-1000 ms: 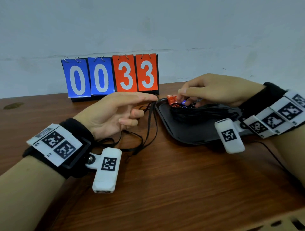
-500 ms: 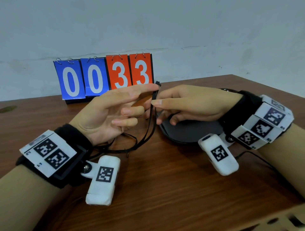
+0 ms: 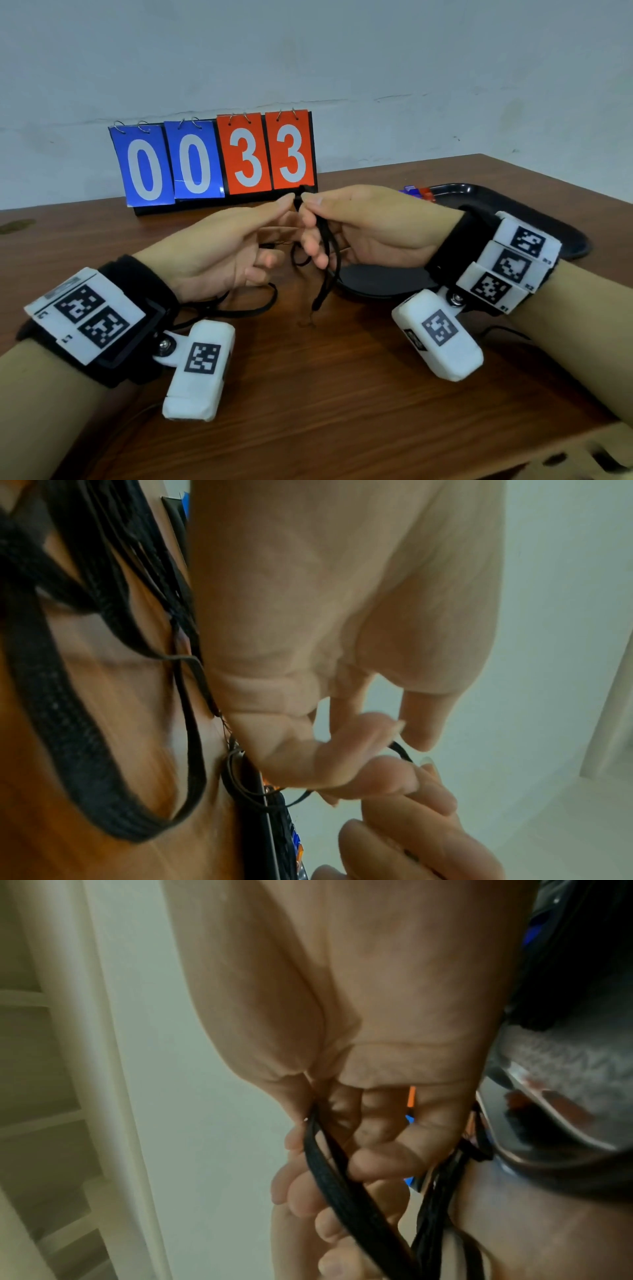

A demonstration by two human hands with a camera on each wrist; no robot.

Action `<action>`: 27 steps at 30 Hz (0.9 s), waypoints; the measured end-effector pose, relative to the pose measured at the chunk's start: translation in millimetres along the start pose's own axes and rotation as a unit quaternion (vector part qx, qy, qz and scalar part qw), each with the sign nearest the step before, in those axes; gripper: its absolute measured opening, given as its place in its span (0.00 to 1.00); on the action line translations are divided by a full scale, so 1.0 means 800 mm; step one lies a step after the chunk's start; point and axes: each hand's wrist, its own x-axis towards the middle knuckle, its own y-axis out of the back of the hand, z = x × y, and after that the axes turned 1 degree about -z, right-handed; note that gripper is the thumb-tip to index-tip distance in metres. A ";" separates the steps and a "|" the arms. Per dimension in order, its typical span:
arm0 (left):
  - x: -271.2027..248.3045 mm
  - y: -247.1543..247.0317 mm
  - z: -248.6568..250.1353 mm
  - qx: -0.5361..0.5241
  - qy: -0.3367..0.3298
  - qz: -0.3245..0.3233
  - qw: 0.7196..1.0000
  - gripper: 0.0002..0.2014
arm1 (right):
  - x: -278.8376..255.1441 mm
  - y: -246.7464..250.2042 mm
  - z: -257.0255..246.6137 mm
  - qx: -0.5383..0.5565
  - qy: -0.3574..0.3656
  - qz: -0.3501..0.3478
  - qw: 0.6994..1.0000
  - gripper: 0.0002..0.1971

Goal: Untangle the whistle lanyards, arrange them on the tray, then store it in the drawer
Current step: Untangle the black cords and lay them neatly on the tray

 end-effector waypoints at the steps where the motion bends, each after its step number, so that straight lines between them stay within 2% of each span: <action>1: 0.000 -0.001 0.000 0.006 0.001 -0.007 1.000 0.16 | 0.001 -0.001 0.002 -0.003 -0.004 -0.004 1.000 0.16; 5: 0.001 -0.001 -0.001 0.005 -0.013 -0.014 1.000 0.16 | 0.003 -0.002 0.006 -0.020 -0.013 -0.010 1.000 0.16; 8: 0.002 -0.002 -0.001 -0.045 -0.043 0.019 0.998 0.20 | 0.002 -0.001 0.006 -0.036 -0.022 -0.011 0.999 0.16; 11: 0.004 -0.003 -0.002 -0.051 -0.068 0.031 0.996 0.14 | 0.000 0.001 0.005 -0.048 -0.032 -0.021 0.998 0.16; 17: -0.005 -0.006 0.003 -0.093 -0.087 0.051 0.991 0.11 | -0.003 0.001 0.000 -0.052 -0.043 -0.015 0.998 0.15; 20: -0.008 -0.004 0.005 -0.142 -0.090 0.069 0.983 0.08 | -0.006 -0.001 -0.005 -0.044 -0.052 -0.007 0.998 0.16; 27: -0.004 0.007 0.006 -0.245 -0.107 0.117 0.957 0.09 | -0.005 0.004 -0.005 0.001 -0.061 0.014 0.998 0.20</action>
